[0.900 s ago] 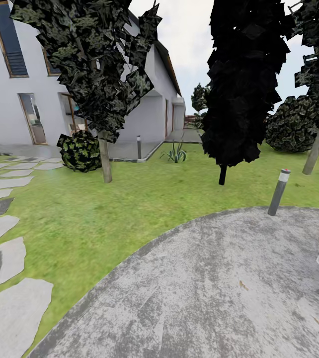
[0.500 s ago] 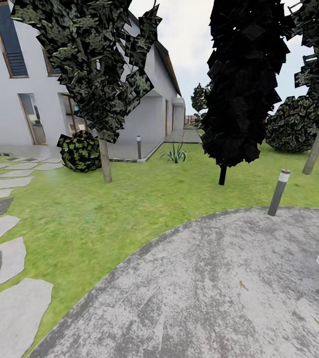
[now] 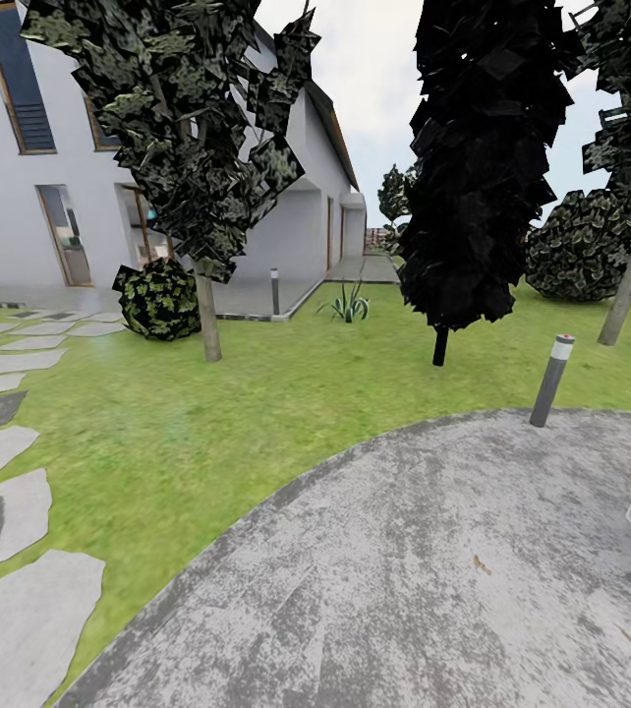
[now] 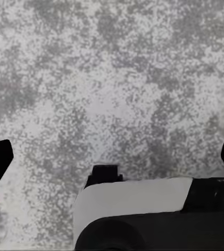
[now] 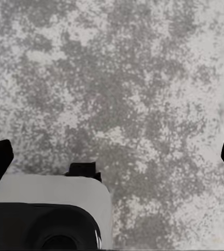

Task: Pick up the pesticide atomizer in the garden and spray insectifuge to fully cover both potted plants in the garden.

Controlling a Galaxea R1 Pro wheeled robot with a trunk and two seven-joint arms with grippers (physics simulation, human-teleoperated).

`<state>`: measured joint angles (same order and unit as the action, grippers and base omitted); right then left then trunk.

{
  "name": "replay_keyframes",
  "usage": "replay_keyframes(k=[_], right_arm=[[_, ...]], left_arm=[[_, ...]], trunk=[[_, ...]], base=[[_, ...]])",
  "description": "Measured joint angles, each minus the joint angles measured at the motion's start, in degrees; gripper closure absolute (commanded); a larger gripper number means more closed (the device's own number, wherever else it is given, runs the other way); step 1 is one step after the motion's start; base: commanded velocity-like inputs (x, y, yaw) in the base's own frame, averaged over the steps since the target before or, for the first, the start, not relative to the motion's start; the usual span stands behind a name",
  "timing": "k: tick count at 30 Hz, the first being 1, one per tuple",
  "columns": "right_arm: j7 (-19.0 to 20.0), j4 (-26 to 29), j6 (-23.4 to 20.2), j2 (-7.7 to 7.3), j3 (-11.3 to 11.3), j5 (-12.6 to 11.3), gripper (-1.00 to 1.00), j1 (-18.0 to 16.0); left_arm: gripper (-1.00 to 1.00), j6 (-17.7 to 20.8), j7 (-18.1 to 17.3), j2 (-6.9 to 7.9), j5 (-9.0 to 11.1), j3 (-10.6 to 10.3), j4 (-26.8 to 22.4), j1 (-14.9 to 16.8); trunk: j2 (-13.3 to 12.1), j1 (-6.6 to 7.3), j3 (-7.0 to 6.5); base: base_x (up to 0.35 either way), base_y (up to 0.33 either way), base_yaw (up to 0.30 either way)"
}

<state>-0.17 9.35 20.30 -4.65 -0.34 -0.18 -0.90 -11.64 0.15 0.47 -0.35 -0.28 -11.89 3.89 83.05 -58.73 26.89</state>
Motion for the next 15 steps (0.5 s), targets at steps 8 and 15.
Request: replay_keyframes(k=[8,15], right_arm=[[0.2,22.6,1.4,-0.07,0.1,0.3,-1.0,-1.4],[0.1,22.4,1.5,-0.07,0.1,0.4,-1.0,-1.5]], left_arm=[[-1.0,-0.6,0.1,0.37,0.4,0.3,-9.3,5.9],[-1.0,-0.6,0.1,0.83,0.4,0.4,-8.9,5.5]], trunk=[[0.0,0.0,-0.02],[0.0,0.0,0.04]], base=[[0.0,0.0,0.0],[0.0,0.0,0.08]])
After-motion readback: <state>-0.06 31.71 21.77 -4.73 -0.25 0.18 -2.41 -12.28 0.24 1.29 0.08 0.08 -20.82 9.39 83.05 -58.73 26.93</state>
